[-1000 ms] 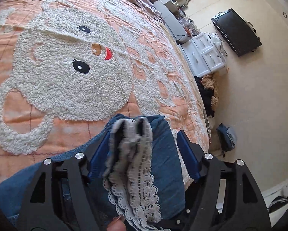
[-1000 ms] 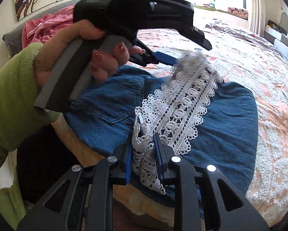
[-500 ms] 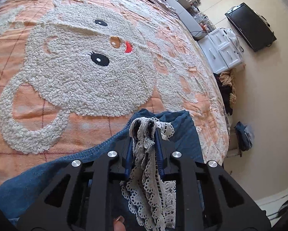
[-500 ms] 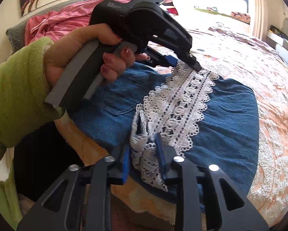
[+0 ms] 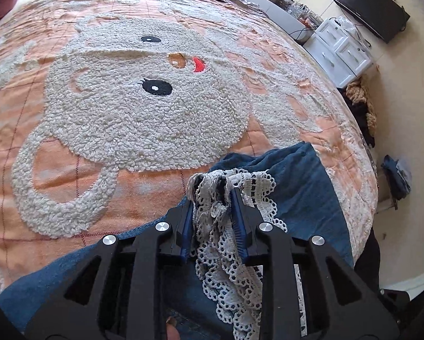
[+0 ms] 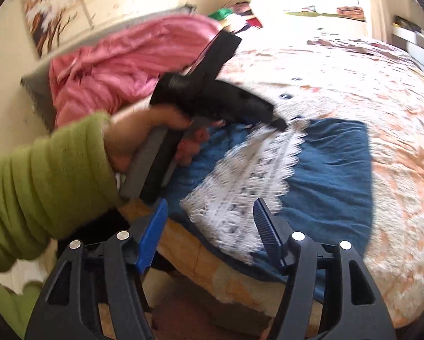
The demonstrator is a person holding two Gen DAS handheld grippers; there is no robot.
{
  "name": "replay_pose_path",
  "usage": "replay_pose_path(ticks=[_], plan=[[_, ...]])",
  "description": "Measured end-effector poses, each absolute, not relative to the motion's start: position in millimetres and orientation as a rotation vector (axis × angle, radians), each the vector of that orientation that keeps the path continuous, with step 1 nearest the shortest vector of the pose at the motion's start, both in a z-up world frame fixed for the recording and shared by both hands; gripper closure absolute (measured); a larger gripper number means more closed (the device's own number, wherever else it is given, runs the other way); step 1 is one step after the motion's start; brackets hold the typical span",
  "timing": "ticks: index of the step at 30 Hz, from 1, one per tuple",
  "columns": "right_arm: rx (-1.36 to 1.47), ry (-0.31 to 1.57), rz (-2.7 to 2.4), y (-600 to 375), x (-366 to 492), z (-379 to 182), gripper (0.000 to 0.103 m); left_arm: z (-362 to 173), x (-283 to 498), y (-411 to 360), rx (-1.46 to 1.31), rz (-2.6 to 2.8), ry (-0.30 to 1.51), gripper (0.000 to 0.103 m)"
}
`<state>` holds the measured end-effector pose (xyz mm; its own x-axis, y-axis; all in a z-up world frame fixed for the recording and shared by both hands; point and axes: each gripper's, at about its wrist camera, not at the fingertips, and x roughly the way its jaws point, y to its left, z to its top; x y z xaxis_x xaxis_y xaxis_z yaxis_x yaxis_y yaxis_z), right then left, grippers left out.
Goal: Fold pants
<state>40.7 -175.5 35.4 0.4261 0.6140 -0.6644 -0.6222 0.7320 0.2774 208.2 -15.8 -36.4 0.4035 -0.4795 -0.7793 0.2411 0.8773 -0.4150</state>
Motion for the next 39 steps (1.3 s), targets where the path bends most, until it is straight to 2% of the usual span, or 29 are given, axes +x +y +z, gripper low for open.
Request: replay_pose_path(ticks=[4, 6, 7, 11, 13, 17, 19, 20, 21, 32, 39], plan=[[0.007, 0.819, 0.719, -186, 42, 37, 0.041, -19, 200, -8, -0.258, -0.432, 1.029, 0.074], [0.004, 0.834, 0.689, -188, 45, 34, 0.047, -5, 190, -6, -0.225, -0.408, 1.002, 0.069], [0.002, 0.841, 0.671, -190, 48, 33, 0.053, 2, 183, -5, -0.208, -0.406, 0.986, 0.067], [0.02, 0.856, 0.619, -201, 57, 30, 0.055, 32, 147, -4, -0.149, -0.413, 0.898, 0.058], [0.019, 0.848, 0.601, -209, 57, 28, 0.055, 40, 127, -7, -0.13, -0.417, 0.869, 0.057], [-0.017, 0.836, 0.576, -220, 57, 27, 0.068, 42, 96, -20, -0.103, -0.442, 0.835, 0.057], [-0.018, 0.837, 0.562, -226, 58, 25, 0.071, 38, 82, -26, -0.108, -0.462, 0.828, 0.064], [-0.02, 0.841, 0.551, -229, 59, 24, 0.074, 35, 78, -31, -0.104, -0.469, 0.833, 0.083], [-0.022, 0.845, 0.544, -231, 59, 23, 0.075, 30, 74, -36, -0.091, -0.476, 0.843, 0.091], [-0.085, 0.913, 0.516, -239, 63, -5, 0.078, -26, 55, -43, -0.048, -0.444, 0.984, 0.09], [-0.091, 0.913, 0.517, -237, 65, -11, 0.075, -35, 53, -36, -0.104, -0.452, 0.976, 0.089]])
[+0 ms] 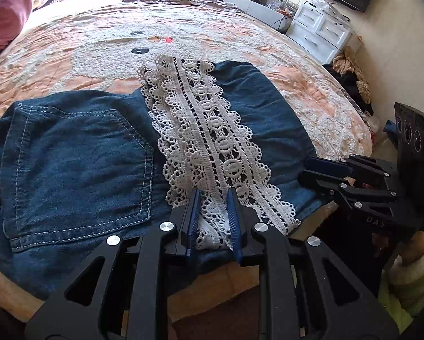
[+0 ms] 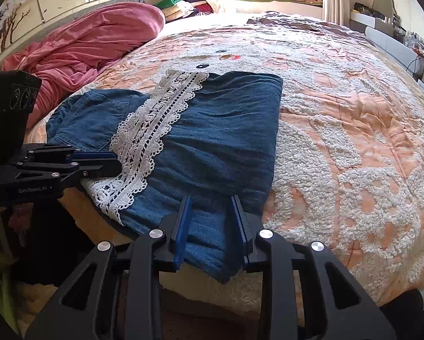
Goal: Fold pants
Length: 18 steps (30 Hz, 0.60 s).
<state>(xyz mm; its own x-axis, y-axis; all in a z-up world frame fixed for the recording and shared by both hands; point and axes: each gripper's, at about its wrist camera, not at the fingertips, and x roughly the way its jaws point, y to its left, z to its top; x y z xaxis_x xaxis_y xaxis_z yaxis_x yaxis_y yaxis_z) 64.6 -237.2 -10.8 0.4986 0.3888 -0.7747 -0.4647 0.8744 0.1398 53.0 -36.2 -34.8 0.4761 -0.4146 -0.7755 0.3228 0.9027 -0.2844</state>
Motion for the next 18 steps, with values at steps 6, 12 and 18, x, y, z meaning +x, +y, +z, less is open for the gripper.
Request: replay_pose_path(ticks=[6, 12, 18], plan=[[-0.036, 0.923, 0.524, -242, 65, -6, 0.071, -30, 50, -36, -0.132, -0.438, 0.97, 0.088], [-0.01, 0.888, 0.53, -244, 58, 11, 0.067, -16, 41, -34, -0.101, -0.402, 0.941, 0.071], [-0.008, 0.854, 0.528, -243, 52, 25, 0.06, 0, 35, -29, -0.107, -0.375, 0.909, 0.06]])
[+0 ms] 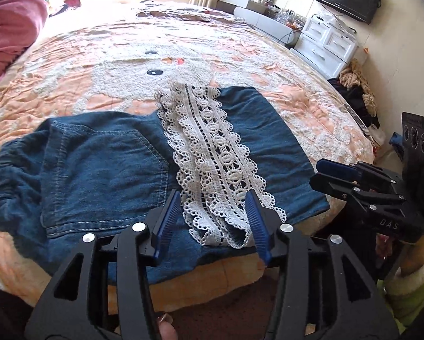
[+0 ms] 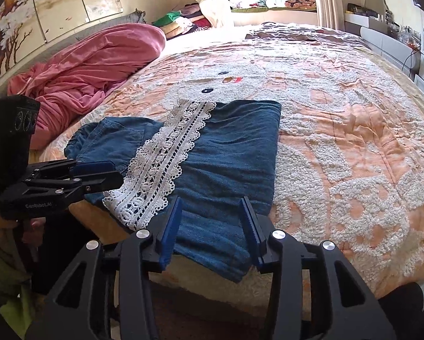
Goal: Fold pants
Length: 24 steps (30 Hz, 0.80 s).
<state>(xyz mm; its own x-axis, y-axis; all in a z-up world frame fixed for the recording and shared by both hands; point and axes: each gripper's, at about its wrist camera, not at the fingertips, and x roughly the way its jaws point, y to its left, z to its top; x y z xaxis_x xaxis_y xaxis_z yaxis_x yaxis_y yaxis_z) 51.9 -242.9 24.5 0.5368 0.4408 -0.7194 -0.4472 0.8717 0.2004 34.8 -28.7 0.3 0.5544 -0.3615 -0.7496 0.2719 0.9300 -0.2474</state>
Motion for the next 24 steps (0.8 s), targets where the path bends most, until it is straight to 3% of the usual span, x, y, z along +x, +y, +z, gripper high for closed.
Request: replay_pose_path(ticks=[17, 24], plan=[[0.042, 0.811, 0.477, -247, 53, 41, 0.014, 22, 22, -12, -0.134, -0.32, 0.872, 0.03], [0.028, 0.797, 0.478, -240, 60, 50, 0.011, 27, 17, 0, -0.147, -0.29, 0.854, 0.016]])
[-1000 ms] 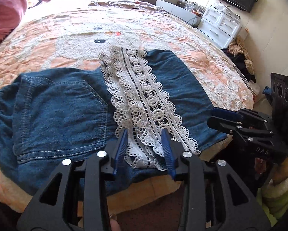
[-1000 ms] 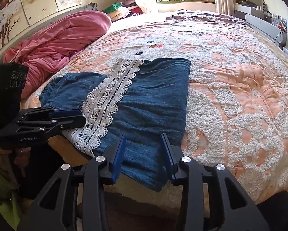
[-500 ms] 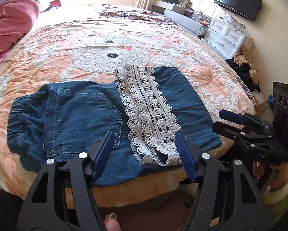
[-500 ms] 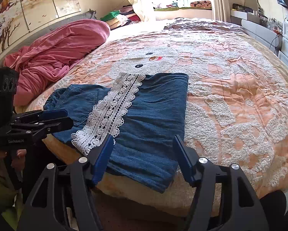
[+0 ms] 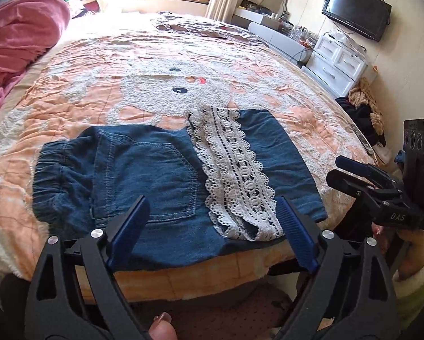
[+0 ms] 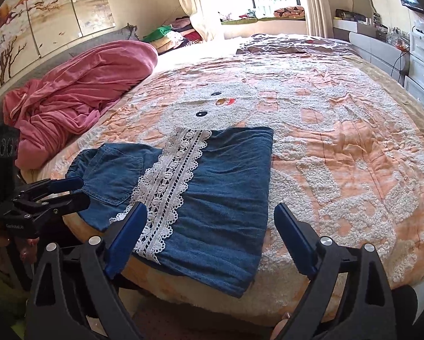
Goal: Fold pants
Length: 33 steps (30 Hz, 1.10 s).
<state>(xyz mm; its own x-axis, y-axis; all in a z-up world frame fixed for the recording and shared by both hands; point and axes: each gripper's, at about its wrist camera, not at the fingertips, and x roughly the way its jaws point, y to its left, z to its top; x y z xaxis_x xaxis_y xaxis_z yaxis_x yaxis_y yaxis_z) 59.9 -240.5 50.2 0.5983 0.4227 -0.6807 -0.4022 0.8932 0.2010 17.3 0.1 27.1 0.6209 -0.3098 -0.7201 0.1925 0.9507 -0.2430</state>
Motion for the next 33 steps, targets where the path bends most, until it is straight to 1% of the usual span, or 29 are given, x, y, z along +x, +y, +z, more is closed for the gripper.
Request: replay_pose_path(ticks=[8, 20, 27, 33], plan=[[-0.042, 0.793, 0.544, -206, 73, 59, 0.009, 29, 11, 29, -0.186, -0.228, 0.846, 0.01], [-0.13, 0.845, 0.705, -128, 118, 58, 0.008, 32, -4, 84, -0.258, -0.111, 0.826, 0.01], [-0.192, 0.887, 0.766, -88, 146, 51, 0.008, 14, -9, 108, -0.316, -0.052, 0.868, 0.01], [-0.259, 0.932, 0.824, -56, 169, 40, 0.008, -8, -10, 111, -0.373, -0.065, 0.921, 0.01]])
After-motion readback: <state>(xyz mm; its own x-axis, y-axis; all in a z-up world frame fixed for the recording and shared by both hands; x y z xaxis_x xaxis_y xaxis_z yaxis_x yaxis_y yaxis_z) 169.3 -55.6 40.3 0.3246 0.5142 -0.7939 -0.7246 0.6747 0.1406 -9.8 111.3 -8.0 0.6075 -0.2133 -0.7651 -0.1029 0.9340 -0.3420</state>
